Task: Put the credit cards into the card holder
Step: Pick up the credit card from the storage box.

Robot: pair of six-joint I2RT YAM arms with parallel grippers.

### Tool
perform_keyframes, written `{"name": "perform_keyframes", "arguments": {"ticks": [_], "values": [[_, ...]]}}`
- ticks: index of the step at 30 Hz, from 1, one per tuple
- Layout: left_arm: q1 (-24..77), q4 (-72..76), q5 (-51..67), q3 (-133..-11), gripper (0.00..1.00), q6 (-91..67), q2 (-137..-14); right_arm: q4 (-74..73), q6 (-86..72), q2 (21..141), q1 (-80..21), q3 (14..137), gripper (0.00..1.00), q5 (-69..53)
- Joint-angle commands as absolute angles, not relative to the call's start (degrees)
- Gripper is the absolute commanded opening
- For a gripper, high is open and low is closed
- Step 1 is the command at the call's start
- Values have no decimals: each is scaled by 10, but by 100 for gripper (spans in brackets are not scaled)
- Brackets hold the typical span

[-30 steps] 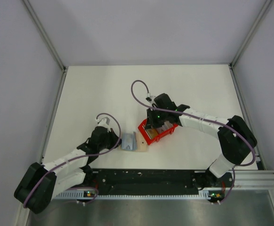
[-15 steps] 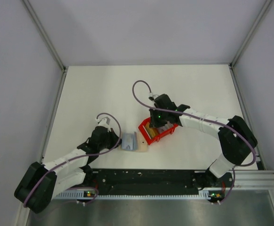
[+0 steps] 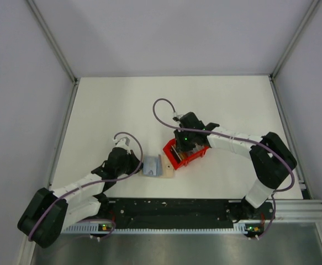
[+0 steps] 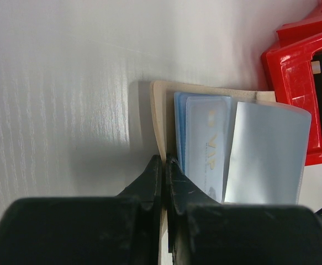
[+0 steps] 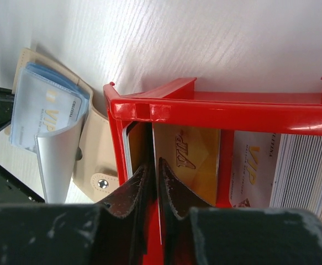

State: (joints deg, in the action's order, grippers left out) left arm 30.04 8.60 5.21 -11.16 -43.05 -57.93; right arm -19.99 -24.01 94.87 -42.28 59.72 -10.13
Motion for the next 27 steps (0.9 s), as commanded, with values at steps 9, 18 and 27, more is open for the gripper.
{"name": "perform_keyframes", "arguments": {"ticks": [9,18,27], "values": [[301,109,61,-128,0,-421,-581,-218,-225,923,-446,628,0,-77],[301,104,62,-134,0,-419,-578,-258,-199,867,-494,656,0,110],[301,101,65,-136,0,-421,-577,-292,-283,859,-569,687,0,306]]}}
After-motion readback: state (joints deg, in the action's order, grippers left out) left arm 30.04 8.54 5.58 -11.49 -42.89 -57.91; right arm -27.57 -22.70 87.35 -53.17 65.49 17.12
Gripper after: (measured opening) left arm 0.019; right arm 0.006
